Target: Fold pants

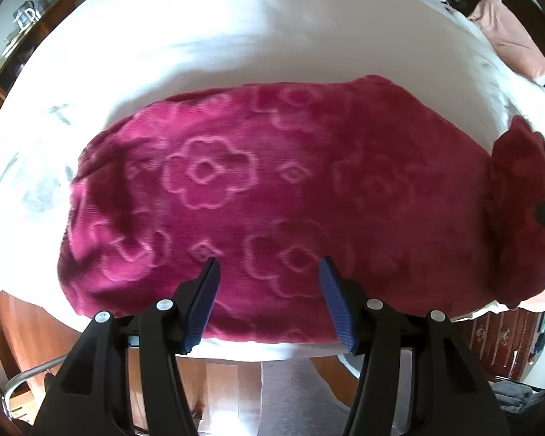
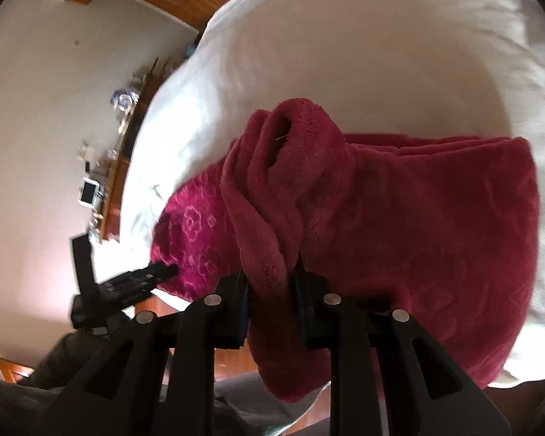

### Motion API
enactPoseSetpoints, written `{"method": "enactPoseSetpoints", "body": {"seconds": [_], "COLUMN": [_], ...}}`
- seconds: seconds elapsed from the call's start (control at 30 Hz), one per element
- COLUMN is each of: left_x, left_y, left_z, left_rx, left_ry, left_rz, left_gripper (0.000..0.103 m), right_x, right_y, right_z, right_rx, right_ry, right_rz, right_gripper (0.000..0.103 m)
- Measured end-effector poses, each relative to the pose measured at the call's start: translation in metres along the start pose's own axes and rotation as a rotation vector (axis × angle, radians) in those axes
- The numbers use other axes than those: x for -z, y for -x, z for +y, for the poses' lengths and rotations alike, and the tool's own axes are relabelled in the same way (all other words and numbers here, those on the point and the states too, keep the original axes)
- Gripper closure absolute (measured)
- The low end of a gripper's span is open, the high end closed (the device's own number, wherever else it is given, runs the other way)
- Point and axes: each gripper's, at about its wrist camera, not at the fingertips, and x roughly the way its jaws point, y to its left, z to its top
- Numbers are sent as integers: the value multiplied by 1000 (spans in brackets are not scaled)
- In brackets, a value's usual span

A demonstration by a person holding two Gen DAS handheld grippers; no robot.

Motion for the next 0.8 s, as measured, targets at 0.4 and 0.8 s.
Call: {"method": "enactPoseSetpoints", "body": {"seconds": [0.4,0.8], "left_x": [-2,-4], "left_y": [-6,-5], "left_z": [33,-5], "left_rx": [-27,9], "left_ry": [-12,-59], "left_rz": [12,2], "left_gripper": [46,46], "right_x": [12,21], "right_y": [-76,-83], "right_z": [7,22], "right_rx": [132,-98], "right_ry": [19,35], "right_rz": [75,197], "right_gripper": [79,56]}}
